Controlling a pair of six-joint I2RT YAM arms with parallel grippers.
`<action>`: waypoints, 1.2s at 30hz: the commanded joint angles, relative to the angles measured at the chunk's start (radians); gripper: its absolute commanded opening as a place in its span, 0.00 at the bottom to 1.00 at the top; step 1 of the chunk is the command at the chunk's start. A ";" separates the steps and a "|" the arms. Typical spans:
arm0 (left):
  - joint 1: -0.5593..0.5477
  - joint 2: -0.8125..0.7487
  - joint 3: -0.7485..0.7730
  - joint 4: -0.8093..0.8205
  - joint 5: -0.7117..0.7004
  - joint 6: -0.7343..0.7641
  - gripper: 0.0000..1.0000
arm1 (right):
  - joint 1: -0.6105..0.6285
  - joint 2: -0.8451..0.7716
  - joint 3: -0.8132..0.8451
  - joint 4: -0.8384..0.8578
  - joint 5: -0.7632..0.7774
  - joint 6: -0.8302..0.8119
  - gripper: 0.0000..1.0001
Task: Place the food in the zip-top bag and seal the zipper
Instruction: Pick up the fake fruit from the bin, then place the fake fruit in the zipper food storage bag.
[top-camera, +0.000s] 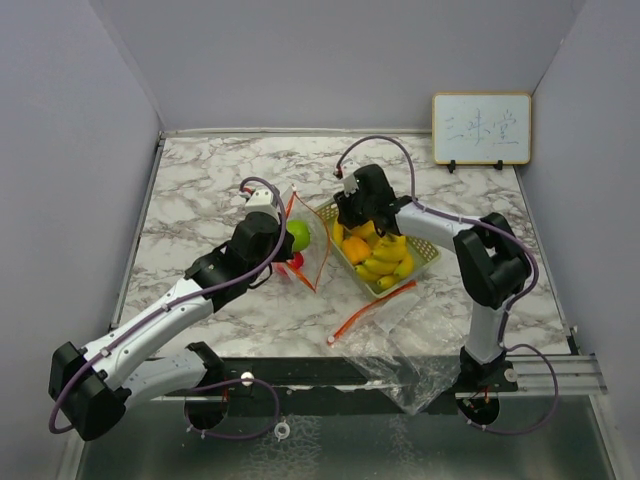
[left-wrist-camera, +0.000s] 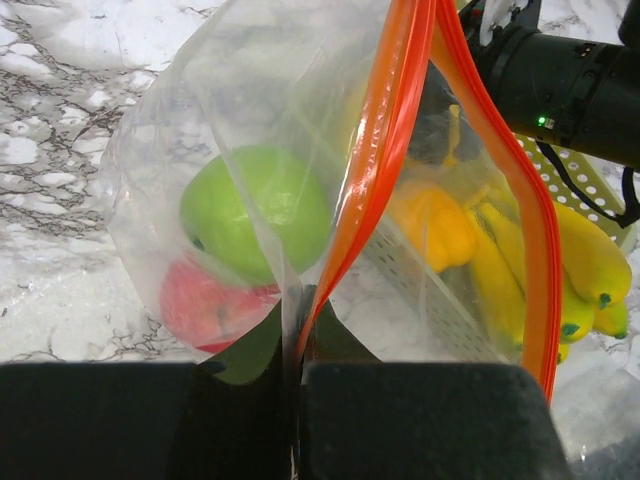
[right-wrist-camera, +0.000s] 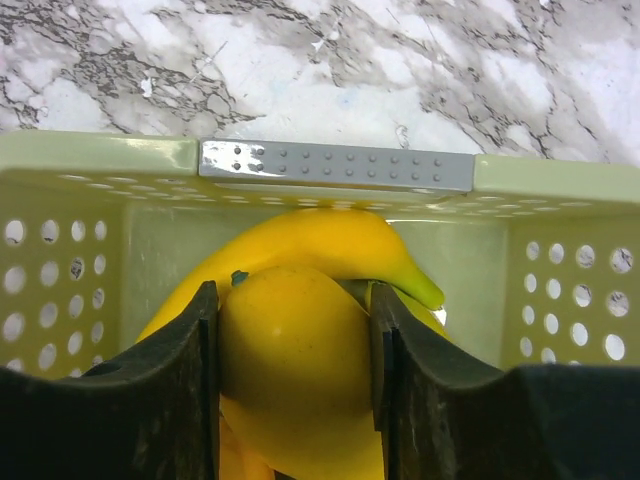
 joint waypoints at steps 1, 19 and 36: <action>0.012 0.006 0.017 0.022 0.023 0.017 0.00 | 0.000 -0.108 0.007 -0.032 0.082 0.033 0.18; 0.042 0.061 -0.031 0.097 0.104 -0.020 0.00 | 0.020 -0.666 -0.294 0.570 -0.742 0.458 0.16; 0.049 0.032 -0.028 0.096 0.183 -0.078 0.00 | 0.190 -0.529 -0.435 0.843 -0.384 0.430 0.54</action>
